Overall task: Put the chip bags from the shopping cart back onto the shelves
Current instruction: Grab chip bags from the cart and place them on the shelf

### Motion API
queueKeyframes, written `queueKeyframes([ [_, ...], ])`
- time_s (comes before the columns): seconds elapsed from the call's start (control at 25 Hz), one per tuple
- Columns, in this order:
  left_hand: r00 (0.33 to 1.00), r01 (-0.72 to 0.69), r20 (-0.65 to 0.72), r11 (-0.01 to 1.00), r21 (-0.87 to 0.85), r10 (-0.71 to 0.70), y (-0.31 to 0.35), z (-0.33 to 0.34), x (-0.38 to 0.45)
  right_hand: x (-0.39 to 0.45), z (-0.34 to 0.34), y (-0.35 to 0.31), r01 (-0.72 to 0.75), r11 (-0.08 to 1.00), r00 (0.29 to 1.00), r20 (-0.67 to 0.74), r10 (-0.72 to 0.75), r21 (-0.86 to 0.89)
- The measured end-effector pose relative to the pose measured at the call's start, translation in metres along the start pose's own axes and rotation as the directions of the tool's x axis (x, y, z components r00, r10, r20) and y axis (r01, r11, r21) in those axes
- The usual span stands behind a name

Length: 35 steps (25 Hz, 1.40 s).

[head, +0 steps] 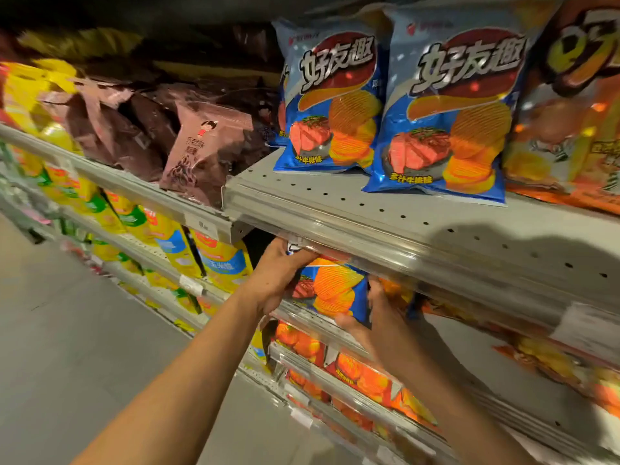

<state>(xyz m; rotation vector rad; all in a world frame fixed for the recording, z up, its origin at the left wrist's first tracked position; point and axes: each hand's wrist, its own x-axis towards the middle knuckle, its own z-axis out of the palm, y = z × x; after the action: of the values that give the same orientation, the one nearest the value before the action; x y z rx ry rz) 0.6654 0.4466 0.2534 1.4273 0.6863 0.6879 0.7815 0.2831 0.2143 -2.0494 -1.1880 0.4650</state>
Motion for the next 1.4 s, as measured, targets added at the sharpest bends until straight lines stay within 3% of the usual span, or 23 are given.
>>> queueKeyframes([
  [0.12,0.995,-0.007,0.101,0.998,0.057,0.001,-0.005,-0.016,0.018,0.015,0.029,-0.012,-0.069,0.994,0.997,-0.036,0.072,0.089],
  [0.36,0.996,-0.04,0.078,0.999,-0.009,0.041,-0.014,-0.054,0.05,0.037,0.062,-0.03,-0.193,0.969,0.955,-0.196,0.221,0.154],
  [0.56,0.985,-0.058,0.16,0.997,-0.057,0.067,-0.028,-0.067,0.058,0.043,0.067,-0.037,-0.337,0.941,0.939,-0.069,0.338,0.034],
  [0.64,0.991,-0.034,0.127,0.999,-0.031,0.038,-0.032,-0.067,0.06,0.043,0.068,-0.037,-0.361,0.932,0.93,-0.065,0.363,0.035],
  [0.88,0.997,-0.029,-0.065,0.992,0.125,0.038,-0.045,-0.06,0.06,0.049,0.072,-0.036,-0.321,0.944,0.941,-0.088,0.327,0.077],
  [1.08,0.945,-0.229,-0.195,0.957,0.176,0.262,-0.055,-0.046,0.046,0.039,0.076,-0.034,-0.18,0.975,0.964,-0.175,0.2,0.128],
  [1.28,0.95,-0.214,-0.166,0.936,0.279,0.266,-0.052,-0.044,0.033,0.038,0.078,-0.028,-0.204,0.973,0.963,-0.156,0.218,0.106],
  [1.4,0.906,-0.316,-0.114,0.829,0.462,0.408,-0.057,-0.043,0.007,0.013,0.063,-0.021,-0.146,0.97,0.955,-0.228,0.189,0.194],
])
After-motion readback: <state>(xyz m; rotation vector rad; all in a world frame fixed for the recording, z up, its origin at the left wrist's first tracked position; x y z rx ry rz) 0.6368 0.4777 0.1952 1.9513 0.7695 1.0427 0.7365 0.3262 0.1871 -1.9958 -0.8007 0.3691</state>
